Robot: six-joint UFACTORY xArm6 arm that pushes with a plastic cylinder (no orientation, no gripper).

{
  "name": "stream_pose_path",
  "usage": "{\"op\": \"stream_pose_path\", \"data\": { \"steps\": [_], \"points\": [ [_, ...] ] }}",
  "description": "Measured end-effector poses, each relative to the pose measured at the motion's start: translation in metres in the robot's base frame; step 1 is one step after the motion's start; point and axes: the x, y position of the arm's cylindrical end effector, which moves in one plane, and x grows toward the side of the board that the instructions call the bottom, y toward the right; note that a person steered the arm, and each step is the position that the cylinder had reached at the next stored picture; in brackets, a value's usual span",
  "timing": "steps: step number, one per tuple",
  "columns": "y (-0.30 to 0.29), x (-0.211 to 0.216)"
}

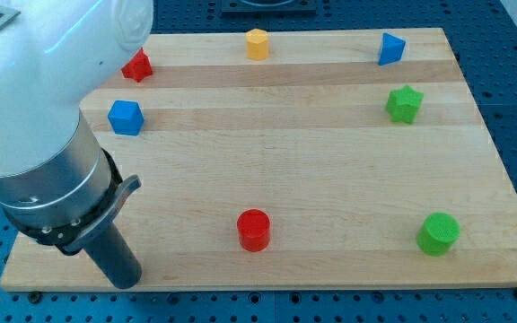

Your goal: Push the heart towards the cube

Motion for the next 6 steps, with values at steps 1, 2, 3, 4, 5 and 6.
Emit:
{"op": "stream_pose_path", "data": {
  "steps": [1,2,3,4,5,6],
  "points": [
    [-0.041,0.000],
    [-0.063,0.000],
    [-0.063,-0.009],
    [-0.063,-0.067],
    [-0.063,-0.143],
    [-0.063,-0.203]
  ]
}}
